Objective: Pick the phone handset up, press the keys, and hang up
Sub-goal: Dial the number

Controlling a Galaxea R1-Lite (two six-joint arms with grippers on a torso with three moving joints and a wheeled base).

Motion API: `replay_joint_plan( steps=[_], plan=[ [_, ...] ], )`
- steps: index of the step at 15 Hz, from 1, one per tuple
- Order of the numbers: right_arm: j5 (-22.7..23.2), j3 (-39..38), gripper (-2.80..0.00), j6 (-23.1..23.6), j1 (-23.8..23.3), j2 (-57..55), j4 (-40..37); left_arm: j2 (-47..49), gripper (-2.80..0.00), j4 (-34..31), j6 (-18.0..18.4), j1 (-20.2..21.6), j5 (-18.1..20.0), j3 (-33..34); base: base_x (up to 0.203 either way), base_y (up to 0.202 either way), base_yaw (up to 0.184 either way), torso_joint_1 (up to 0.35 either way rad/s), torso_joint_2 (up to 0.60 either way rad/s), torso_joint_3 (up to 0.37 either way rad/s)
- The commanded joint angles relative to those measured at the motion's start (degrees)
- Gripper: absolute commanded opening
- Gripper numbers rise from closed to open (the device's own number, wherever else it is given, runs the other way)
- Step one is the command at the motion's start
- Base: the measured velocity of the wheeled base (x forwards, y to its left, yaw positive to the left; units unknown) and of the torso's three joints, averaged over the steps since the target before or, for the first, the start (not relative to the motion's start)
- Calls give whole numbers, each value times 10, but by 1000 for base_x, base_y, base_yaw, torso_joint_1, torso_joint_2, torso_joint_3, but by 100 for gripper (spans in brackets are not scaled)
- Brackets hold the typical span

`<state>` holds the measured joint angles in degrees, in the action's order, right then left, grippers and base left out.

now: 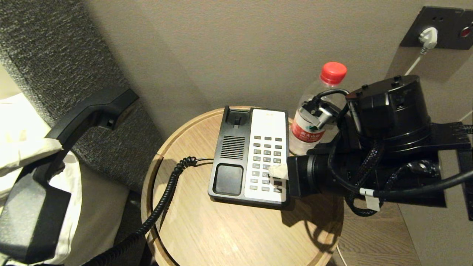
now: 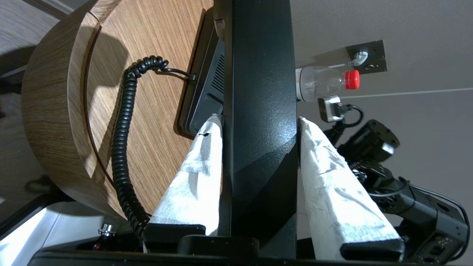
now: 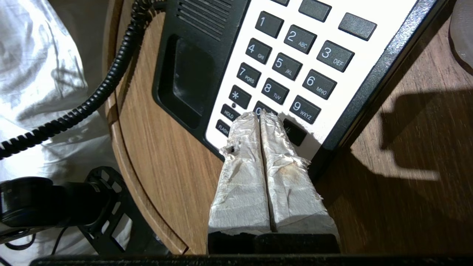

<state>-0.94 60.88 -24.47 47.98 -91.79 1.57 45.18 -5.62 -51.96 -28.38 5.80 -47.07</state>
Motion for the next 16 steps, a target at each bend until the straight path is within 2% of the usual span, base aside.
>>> replay_joint_plan(
  steps=[1, 16],
  plan=[
    [0, 1, -280, -1, 0, -15, 0, 0, -280, 0, -3, 0, 0, 0, 0, 0, 0, 0, 0, 0],
    [-6, 7, -280, 6, -1, -35, 8, -7, -280, 0, -3, 0, 1, 8, 0, 0, 0, 0, 0, 0]
  ],
)
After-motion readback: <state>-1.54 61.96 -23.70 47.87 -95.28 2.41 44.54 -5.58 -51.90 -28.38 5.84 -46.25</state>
